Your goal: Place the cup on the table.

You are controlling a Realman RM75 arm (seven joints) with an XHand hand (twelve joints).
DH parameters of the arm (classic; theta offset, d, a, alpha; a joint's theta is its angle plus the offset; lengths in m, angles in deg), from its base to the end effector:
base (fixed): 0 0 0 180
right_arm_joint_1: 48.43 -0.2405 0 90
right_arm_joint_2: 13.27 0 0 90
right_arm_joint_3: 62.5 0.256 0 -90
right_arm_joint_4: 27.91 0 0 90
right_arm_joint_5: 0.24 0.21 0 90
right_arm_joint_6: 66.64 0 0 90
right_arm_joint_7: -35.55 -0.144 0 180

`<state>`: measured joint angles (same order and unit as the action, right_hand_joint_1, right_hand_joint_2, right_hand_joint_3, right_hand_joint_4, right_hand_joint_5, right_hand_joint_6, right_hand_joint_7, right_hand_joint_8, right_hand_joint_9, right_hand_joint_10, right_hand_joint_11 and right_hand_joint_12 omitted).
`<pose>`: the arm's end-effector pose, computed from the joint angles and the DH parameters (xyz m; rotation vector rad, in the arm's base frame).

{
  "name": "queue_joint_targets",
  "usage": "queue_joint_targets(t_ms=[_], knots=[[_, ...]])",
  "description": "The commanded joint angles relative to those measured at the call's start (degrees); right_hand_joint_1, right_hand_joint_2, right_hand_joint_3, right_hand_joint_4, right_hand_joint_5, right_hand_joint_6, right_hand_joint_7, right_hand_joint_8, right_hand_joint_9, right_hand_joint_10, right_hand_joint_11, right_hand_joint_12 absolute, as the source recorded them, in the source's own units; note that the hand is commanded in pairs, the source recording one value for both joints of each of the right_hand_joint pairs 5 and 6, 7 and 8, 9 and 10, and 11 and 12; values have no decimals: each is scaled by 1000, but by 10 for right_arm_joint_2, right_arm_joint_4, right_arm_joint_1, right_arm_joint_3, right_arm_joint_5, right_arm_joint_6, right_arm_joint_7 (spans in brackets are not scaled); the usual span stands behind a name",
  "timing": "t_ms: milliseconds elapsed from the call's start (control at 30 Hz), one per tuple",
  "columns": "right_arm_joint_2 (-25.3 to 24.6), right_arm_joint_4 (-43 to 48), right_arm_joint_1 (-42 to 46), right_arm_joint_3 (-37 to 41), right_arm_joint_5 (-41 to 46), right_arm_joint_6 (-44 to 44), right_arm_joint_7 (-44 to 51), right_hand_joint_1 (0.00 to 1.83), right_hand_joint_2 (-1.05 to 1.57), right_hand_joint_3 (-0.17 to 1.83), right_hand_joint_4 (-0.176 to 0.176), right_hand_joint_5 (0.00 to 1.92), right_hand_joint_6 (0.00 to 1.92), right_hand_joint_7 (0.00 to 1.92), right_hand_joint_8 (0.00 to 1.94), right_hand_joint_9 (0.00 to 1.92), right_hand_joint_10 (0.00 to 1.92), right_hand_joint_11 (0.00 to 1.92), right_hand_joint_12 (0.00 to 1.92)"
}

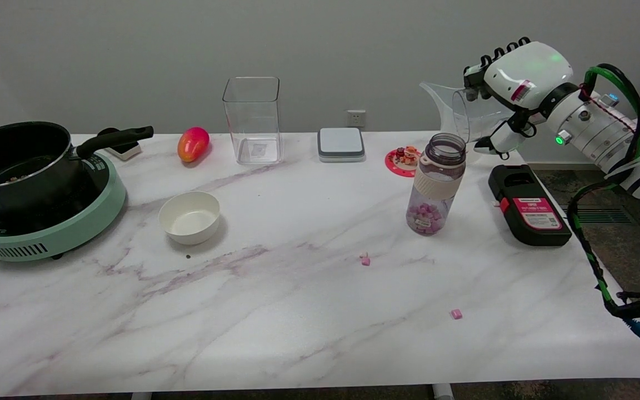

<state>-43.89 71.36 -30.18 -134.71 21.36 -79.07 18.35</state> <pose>-0.0893 -0.3092 0.4464 1.6249 0.4819 -0.1345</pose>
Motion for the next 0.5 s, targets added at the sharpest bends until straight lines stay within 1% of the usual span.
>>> queue_joint_targets(t_ms=[33,200,500], knots=[[3,-6,0,0,-12,-8,0,1558,737,1022,0,1452,1452,1531,1531,1471,1471,1267,1267],[12,-6,0,-1,-19,-8,-1,1556,748,1007,0,1457,1457,1532,1532,1472,1472,1269,1269],[12,-6,0,-1,-30,-18,0,1554,762,984,0,1460,1460,1542,1542,1476,1476,1276,1276]])
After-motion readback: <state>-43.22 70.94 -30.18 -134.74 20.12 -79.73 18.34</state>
